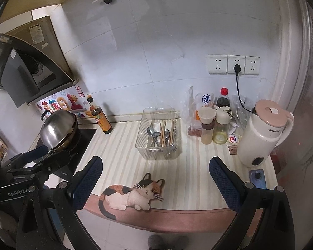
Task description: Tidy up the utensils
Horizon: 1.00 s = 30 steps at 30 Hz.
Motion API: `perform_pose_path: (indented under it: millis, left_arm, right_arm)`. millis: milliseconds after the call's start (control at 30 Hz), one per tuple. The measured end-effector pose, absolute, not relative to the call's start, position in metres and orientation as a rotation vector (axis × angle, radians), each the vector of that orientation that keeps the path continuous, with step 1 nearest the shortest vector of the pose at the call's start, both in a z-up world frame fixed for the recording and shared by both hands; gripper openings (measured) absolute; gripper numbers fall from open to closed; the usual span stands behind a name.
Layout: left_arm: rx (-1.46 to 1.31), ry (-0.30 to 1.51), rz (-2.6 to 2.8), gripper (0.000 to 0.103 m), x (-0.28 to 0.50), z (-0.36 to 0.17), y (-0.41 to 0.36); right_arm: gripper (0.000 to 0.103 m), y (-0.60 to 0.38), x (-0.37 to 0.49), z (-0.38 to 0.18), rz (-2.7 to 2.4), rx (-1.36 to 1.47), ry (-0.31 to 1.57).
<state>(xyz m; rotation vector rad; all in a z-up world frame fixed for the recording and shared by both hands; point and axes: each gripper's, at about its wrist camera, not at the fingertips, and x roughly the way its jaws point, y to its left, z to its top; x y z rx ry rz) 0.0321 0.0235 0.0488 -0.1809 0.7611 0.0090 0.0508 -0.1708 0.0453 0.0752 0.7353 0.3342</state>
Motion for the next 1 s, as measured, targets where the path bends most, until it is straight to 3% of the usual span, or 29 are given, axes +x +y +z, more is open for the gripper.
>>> perform_pose_path:
  millis: [1000]
  left_arm:
    - [-0.183, 0.774, 0.066, 0.103, 0.037, 0.041, 0.029]
  right_arm:
    - [0.103, -0.16, 0.072, 0.029, 0.381, 0.085, 0.772]
